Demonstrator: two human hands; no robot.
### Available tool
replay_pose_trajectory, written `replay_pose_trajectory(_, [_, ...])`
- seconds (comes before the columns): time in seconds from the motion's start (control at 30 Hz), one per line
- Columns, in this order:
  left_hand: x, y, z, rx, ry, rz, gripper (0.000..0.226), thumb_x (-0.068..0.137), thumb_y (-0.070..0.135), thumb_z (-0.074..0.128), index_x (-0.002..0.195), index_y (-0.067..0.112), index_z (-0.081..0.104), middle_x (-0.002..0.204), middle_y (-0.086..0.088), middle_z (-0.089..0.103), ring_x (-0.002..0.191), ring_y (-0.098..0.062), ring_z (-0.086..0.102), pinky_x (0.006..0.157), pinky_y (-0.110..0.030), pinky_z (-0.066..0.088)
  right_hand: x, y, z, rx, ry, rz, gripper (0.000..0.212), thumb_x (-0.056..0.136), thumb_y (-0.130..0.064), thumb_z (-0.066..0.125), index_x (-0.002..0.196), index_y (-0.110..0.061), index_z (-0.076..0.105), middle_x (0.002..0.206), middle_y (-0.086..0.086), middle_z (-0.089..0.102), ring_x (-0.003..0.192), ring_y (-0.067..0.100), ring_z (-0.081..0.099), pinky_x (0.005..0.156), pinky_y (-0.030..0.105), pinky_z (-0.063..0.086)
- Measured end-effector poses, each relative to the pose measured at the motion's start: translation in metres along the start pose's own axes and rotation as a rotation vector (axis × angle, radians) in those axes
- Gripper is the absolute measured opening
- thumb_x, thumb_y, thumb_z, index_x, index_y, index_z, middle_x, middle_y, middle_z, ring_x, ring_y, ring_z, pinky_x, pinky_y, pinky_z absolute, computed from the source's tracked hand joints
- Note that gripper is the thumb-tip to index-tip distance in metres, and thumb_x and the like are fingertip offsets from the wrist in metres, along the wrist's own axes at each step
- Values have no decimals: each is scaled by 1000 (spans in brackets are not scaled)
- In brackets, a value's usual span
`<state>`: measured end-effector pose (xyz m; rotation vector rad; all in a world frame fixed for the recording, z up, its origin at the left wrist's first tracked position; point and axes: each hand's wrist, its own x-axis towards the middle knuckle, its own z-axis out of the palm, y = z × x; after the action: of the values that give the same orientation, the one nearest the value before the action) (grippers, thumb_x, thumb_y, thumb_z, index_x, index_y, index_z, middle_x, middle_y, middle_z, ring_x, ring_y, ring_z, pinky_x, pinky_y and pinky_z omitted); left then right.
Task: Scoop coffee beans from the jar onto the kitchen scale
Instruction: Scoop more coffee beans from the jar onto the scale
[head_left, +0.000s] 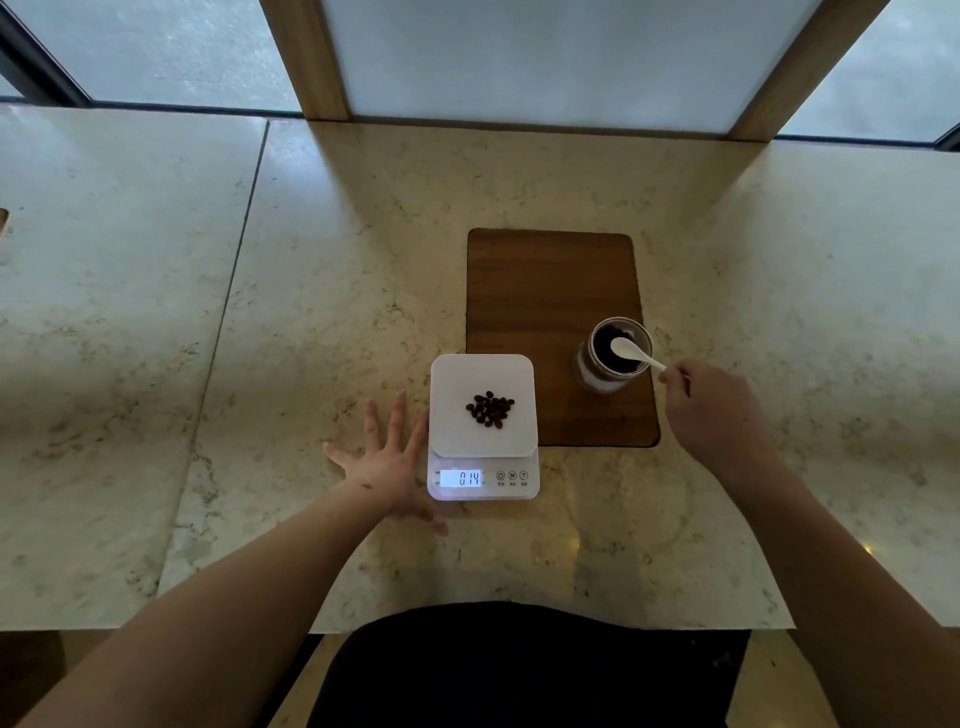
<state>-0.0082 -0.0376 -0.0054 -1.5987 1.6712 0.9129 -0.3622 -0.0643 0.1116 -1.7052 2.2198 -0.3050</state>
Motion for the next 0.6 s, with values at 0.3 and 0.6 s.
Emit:
replay_pose_trajectory(0.3, [-2, -3, -2, 7, -4, -30, 166, 46, 94, 75, 136, 42, -54, 132, 7, -72, 127, -38, -63, 101, -94, -2, 15, -5, -3, -149, 11, -27, 31, 100, -22, 45, 80, -9, 64, 61, 4, 54, 50, 17, 48, 46, 27, 28])
replay_pose_trajectory(0.6, [0, 1, -1, -18, -1, -3, 165, 49, 90, 78, 137, 44, -53, 130, 10, -73, 121, -33, -66, 102, -93, -3, 25, -3, -5, -326, 95, -79, 26, 102, -23, 44, 94, -12, 66, 72, 9, 63, 57, 26, 47, 54, 31, 35])
